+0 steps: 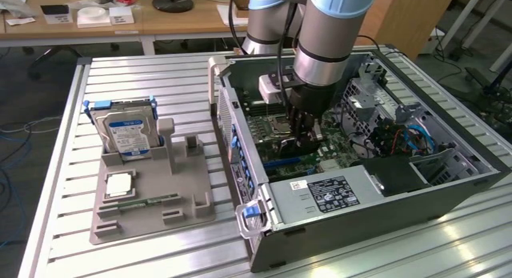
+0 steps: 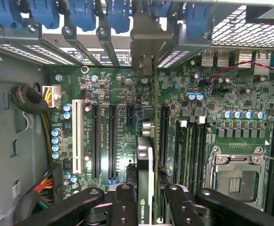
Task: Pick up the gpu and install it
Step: 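Insert the gpu into the slot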
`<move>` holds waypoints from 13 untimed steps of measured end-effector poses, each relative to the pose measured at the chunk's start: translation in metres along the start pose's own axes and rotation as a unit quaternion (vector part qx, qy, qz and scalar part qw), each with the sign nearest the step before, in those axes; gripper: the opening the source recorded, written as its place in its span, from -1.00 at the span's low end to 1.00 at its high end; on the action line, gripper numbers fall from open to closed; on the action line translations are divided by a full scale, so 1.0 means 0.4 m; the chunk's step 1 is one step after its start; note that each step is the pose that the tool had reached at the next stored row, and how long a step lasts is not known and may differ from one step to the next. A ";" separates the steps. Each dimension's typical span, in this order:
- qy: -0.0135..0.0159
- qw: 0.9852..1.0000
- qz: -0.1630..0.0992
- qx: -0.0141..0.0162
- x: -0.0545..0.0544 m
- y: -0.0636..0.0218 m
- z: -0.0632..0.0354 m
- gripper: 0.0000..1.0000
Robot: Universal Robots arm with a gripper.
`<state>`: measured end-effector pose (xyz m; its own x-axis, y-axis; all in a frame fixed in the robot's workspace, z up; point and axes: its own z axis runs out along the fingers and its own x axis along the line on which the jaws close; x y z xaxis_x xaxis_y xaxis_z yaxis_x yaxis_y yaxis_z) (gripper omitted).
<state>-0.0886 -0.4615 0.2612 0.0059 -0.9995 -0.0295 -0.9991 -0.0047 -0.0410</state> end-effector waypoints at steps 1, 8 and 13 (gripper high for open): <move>0.000 1.000 0.000 0.000 0.000 0.000 0.000 -0.47; 0.001 1.000 0.000 0.000 -0.006 0.000 0.001 -0.47; 0.002 1.000 0.003 0.000 -0.005 0.000 0.003 -0.47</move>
<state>-0.0887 -0.4596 0.2598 0.0003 -0.9997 -0.0249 -0.9992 0.0007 -0.0409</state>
